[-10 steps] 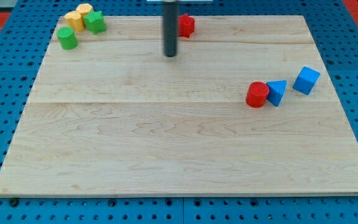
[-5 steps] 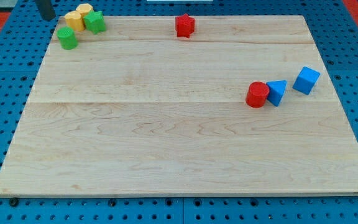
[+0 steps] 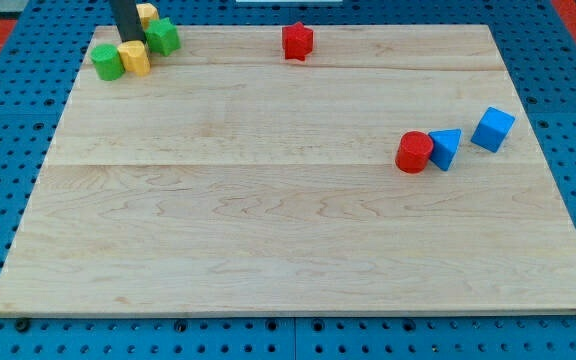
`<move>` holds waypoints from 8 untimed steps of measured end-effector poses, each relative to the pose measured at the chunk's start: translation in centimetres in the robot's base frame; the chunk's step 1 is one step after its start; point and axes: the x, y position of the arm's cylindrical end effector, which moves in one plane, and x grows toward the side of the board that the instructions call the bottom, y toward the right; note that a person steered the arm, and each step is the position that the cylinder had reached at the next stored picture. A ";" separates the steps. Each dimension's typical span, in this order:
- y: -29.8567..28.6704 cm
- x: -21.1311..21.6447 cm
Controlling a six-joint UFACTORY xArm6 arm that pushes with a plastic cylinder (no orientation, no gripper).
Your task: Move the yellow heart towards the top right of the board
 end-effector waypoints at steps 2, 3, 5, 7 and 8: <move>-3.2 1.1; 2.1 4.3; 22.1 5.4; 8.9 5.3; 13.9 10.2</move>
